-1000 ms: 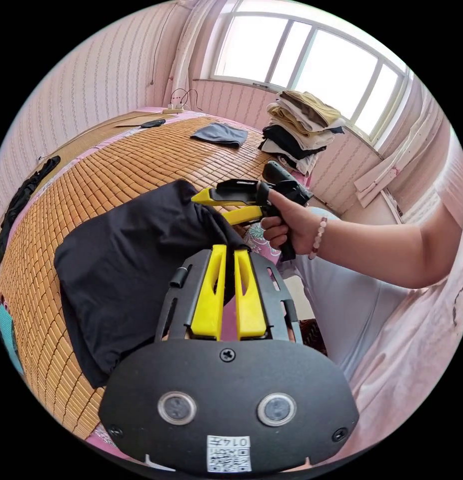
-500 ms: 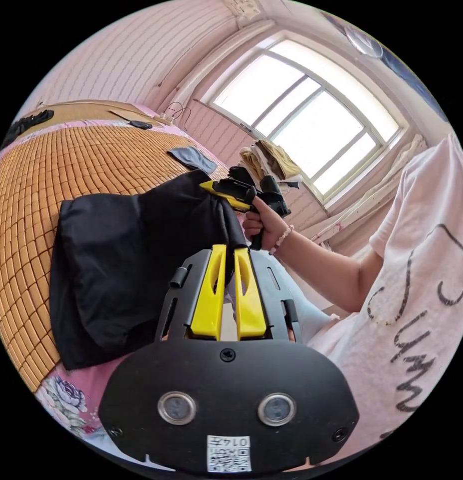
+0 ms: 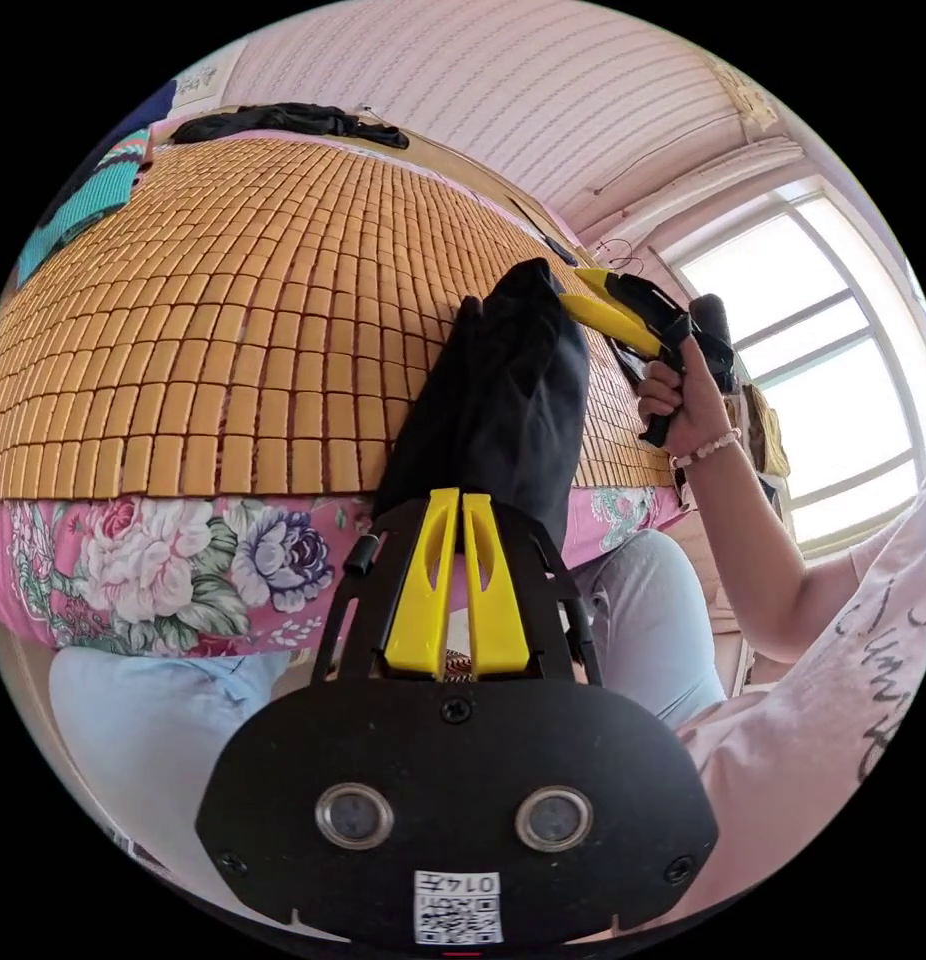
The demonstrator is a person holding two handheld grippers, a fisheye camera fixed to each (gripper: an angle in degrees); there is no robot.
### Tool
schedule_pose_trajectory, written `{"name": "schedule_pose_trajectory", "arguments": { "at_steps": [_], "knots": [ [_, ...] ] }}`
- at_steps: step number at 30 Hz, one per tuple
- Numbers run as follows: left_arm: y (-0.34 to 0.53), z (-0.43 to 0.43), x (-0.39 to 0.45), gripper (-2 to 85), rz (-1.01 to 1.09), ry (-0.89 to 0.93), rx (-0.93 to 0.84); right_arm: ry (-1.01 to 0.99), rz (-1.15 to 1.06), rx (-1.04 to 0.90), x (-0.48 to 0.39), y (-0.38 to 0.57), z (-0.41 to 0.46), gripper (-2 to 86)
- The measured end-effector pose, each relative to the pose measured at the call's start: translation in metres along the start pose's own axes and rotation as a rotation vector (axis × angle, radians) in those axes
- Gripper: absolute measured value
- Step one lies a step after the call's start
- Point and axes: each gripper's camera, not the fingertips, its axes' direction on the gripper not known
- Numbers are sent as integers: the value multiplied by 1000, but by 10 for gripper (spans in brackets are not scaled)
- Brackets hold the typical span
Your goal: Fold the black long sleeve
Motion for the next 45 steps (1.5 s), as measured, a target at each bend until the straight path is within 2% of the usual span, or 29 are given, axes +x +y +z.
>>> {"name": "schedule_pose_trajectory", "arguments": {
  "at_steps": [6, 10, 11, 14, 18, 22, 25, 28, 30, 32, 36, 41, 45],
  "knots": [
    [0, -14, -18, -7, -90, -101, 27, 248, -113, -151, -32, -10, 36, 75],
    [-7, -13, 24, 7, 167, -151, 73, 402, -219, -230, -60, -8, 75, 66],
    [-9, -7, 41, 44, 248, -162, 71, 460, -268, -251, -72, -8, 91, 65],
    [-15, 23, 71, 83, 382, -207, 10, 582, -371, -287, -96, -18, 135, 65],
    [-26, 47, 67, 60, 362, -240, -86, 642, -396, -354, -105, -46, 188, 67],
    [-25, 35, 51, 2, 341, -264, -85, 653, -390, -433, -96, -63, 217, 74],
    [-25, 27, 32, -5, 288, -261, -99, 570, -350, -501, -83, -72, 230, 82],
    [-27, 25, 17, -4, 201, -261, -135, 438, -326, -478, -80, -79, 220, 86],
    [-27, 18, 12, 4, 153, -246, -127, 368, -336, -458, -79, -84, 204, 113],
    [-28, 8, 3, 57, 68, -154, -107, 345, -329, -465, -74, -89, 195, 147],
    [-31, 6, 3, 107, 21, -65, -67, 263, -285, -558, -58, -95, 206, 176],
    [-36, 28, 9, 112, -6, -126, -35, 319, -339, -753, -58, -90, 255, 158],
    [-32, 30, 14, 89, 29, -163, -23, 324, -402, -765, -67, -87, 252, 113]
  ]
}}
